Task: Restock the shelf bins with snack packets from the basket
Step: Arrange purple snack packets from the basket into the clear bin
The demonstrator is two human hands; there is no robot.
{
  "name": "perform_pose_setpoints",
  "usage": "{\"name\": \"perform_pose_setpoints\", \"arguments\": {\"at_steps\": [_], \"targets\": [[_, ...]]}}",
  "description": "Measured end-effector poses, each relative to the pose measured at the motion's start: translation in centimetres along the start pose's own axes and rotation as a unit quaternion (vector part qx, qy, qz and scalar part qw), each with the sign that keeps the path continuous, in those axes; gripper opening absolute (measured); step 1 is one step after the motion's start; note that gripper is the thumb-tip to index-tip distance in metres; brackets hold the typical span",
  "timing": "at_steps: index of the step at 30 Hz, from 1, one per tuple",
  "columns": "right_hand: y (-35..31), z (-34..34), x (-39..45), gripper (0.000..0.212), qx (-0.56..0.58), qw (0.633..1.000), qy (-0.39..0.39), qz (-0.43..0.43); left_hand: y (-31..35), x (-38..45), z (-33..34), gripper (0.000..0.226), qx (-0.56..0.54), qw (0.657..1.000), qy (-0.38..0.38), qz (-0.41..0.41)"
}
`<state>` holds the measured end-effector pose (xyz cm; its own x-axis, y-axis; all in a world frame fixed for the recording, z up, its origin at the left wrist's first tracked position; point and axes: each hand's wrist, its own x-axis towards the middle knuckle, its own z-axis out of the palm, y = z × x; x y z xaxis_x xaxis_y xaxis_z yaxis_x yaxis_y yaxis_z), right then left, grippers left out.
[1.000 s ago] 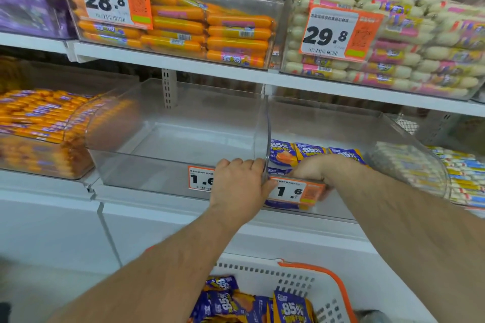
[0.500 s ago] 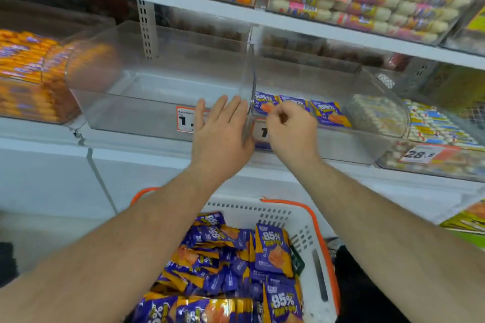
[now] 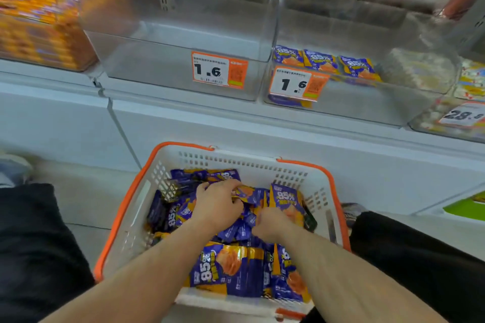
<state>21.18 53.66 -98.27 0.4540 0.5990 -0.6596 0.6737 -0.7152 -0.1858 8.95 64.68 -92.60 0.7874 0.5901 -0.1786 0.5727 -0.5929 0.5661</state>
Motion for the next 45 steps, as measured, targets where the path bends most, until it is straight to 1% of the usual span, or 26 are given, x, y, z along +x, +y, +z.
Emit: {"name": "perform_pose_setpoints", "arguments": {"at_steps": [4, 7, 8, 9, 10, 13, 15, 17, 19, 21, 23, 24, 25, 26, 27, 28, 29, 30, 32, 34, 36, 38, 40, 42, 44, 45], "targets": [[-2.2, 2.2, -0.7, 0.04, -0.056, 0.99, -0.06, -0.117, -0.7, -0.2, 0.6, 0.042, -0.007, 0.999, -0.022, -0.029], [-3.0, 3.3, -1.1, 0.048, -0.129, 0.979, -0.061, -0.146, -1.0, -0.5, 0.8, 0.043, 0.0, 0.999, -0.034, -0.031], [-3.2, 3.2, -1.1, 0.04, -0.132, 0.977, -0.053, -0.156, -1.1, -0.6, 0.7, 0.042, -0.009, 0.999, -0.037, -0.033], [-3.4, 3.0, -1.1, 0.03, -0.123, 0.978, -0.05, -0.162, -1.2, -0.6, 0.7, 0.042, -0.021, 0.998, -0.039, -0.036], [-3.3, 2.8, -0.9, 0.028, -0.11, 0.98, -0.05, -0.161, -1.3, -0.6, 0.6, 0.041, -0.03, 0.998, -0.043, -0.041], [-2.6, 1.5, -0.5, 0.044, -0.069, 0.988, -0.052, -0.13, -2.2, -0.6, 0.1, 0.041, -0.033, 0.996, -0.055, -0.068], [-1.8, 0.1, -0.7, 0.042, -0.009, 0.995, -0.023, -0.1, -2.9, -0.6, -0.3, 0.041, -0.066, 0.992, -0.05, -0.091], [-1.2, -1.9, -1.3, 0.037, 0.068, 0.995, 0.009, -0.078, -3.4, -0.6, -0.6, 0.043, -0.136, 0.983, -0.024, -0.122], [-0.8, -4.1, -1.9, 0.032, 0.119, 0.99, 0.038, -0.064, -3.3, -0.5, -0.8, 0.052, -0.256, 0.949, 0.019, -0.182], [-0.5, -6.3, -2.6, 0.026, 0.164, 0.983, 0.071, -0.053, -2.5, -0.2, -0.9, 0.068, -0.389, 0.883, 0.061, -0.257], [-0.4, -8.1, -3.7, 0.019, 0.223, 0.969, 0.095, -0.052, -1.6, -0.1, -1.0, 0.08, -0.484, 0.816, 0.061, -0.31], [-0.4, -8.8, -4.5, 0.017, 0.271, 0.956, 0.096, -0.058, -1.1, 0.0, -1.0, 0.08, -0.529, 0.786, 0.045, -0.317], [-0.6, -9.5, -5.5, 0.016, 0.325, 0.939, 0.087, -0.066, -0.6, 0.1, -1.0, 0.074, -0.574, 0.759, 0.018, -0.307], [-0.8, -10.0, -6.4, 0.015, 0.379, 0.92, 0.069, -0.073, -0.1, 0.1, -0.9, 0.063, -0.617, 0.737, -0.007, -0.278], [-1.0, -10.4, -7.2, 0.011, 0.42, 0.903, 0.05, -0.075, 0.4, 0.2, -1.0, 0.05, -0.641, 0.727, -0.016, -0.243], [-1.1, -10.7, -7.9, 0.009, 0.445, 0.892, 0.04, -0.071, 1.0, 0.3, -1.2, 0.041, -0.653, 0.726, -0.004, -0.215], [-1.3, -10.9, -8.5, 0.016, 0.454, 0.888, 0.046, -0.061, 1.5, 0.4, -1.6, 0.037, -0.658, 0.728, 0.018, -0.192], [-1.5, -11.2, -9.0, 0.027, 0.437, 0.895, 0.078, -0.046, 2.1, 0.6, -2.1, 0.036, -0.656, 0.734, 0.041, -0.17], [-2.0, -12.1, -10.4, 0.055, 0.344, 0.917, 0.199, -0.016, 3.5, 0.6, -3.6, 0.033, -0.633, 0.76, 0.078, -0.124], [-3.0, -13.2, -12.2, 0.071, 0.267, 0.913, 0.3, -0.064, 5.0, 0.5, -5.3, 0.03, -0.611, 0.783, 0.092, -0.073], [-4.1, -14.3, -13.5, 0.079, 0.214, 0.904, 0.348, -0.123, 6.8, 0.6, -7.0, 0.029, -0.603, 0.791, 0.096, -0.025], [-4.7, -15.2, -13.7, 0.088, 0.187, 0.889, 0.391, -0.148, 8.7, 0.8, -8.6, 0.031, -0.597, 0.796, 0.096, 0.005], [-4.9, -16.2, -13.6, 0.09, 0.185, 0.865, 0.439, -0.159, 10.7, 1.2, -10.3, 0.032, -0.583, 0.806, 0.098, 0.036], [-4.6, -17.8, -13.7, 0.087, 0.204, 0.842, 0.475, -0.156, 12.6, 2.0, -11.7, 0.029, -0.544, 0.828, 0.107, 0.085], [-3.8, -20.1, -14.0, 0.079, 0.236, 0.815, 0.51, -0.141, 14.1, 2.8, -13.2, 0.012, -0.476, 0.852, 0.128, 0.175], [-3.2, -21.5, -14.1, 0.074, 0.255, 0.796, 0.531, -0.134, 14.5, 3.4, -13.8, 0.009, -0.397, 0.873, 0.166, 0.231]]}}
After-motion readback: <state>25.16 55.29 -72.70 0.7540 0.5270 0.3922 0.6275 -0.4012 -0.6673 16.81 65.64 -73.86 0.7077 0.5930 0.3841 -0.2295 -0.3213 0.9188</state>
